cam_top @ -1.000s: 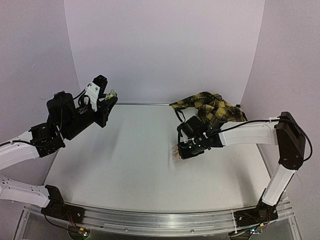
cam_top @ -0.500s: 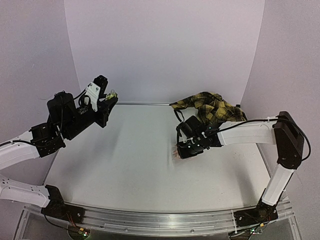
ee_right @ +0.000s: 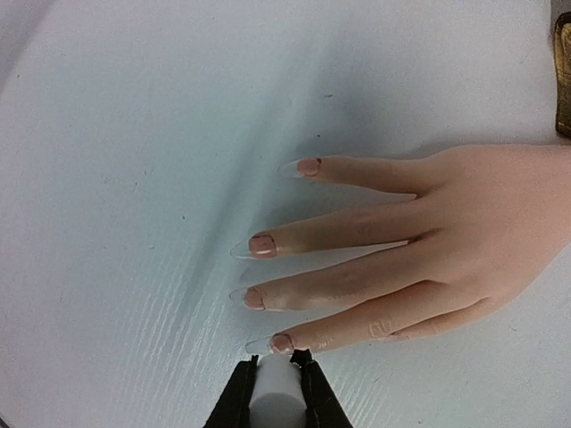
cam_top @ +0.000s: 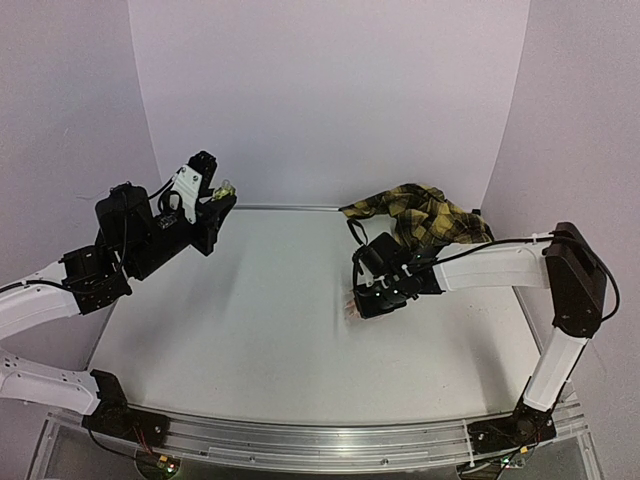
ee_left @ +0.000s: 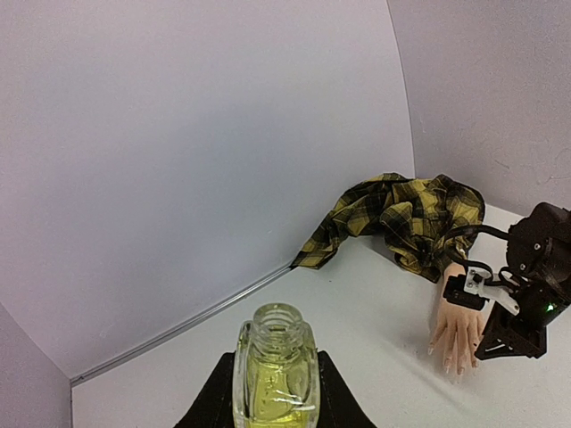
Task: Paint the nails
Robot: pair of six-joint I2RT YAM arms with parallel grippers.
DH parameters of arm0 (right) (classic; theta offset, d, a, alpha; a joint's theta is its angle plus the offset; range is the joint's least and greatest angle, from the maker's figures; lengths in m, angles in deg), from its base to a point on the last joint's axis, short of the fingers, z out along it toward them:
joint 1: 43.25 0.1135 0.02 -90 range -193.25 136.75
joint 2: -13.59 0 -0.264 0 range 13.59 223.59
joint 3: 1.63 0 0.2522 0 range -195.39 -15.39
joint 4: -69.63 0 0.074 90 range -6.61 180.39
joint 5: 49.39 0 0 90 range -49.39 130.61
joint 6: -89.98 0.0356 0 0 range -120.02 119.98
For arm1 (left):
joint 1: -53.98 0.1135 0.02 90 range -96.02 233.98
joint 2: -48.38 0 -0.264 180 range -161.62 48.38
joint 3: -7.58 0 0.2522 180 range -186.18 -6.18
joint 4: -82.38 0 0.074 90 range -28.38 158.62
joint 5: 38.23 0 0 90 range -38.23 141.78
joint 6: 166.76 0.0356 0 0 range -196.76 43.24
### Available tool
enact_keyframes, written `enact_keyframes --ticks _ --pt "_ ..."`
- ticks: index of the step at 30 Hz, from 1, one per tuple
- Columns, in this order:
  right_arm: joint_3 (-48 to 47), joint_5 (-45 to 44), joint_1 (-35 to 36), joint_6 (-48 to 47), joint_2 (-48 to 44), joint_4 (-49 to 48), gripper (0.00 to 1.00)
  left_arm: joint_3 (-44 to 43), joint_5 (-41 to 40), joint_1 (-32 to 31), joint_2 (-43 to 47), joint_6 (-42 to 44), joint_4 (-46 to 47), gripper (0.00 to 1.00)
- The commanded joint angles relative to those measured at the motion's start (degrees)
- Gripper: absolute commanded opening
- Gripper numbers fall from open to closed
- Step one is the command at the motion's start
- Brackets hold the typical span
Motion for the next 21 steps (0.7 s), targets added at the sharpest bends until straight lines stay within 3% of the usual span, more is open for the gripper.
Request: enact_keyframes --ticks 1,21 --pt "-1.6 -1.8 -0.1 0.1 0.8 -0.1 0.00 -1.1 0.3 0.0 -0.1 0.8 2.1 0.00" --pt "-2.3 -0.7 -0.1 -0.1 2.0 0.1 0.00 -1.2 0.6 0.0 -0.3 1.0 2.0 0.00"
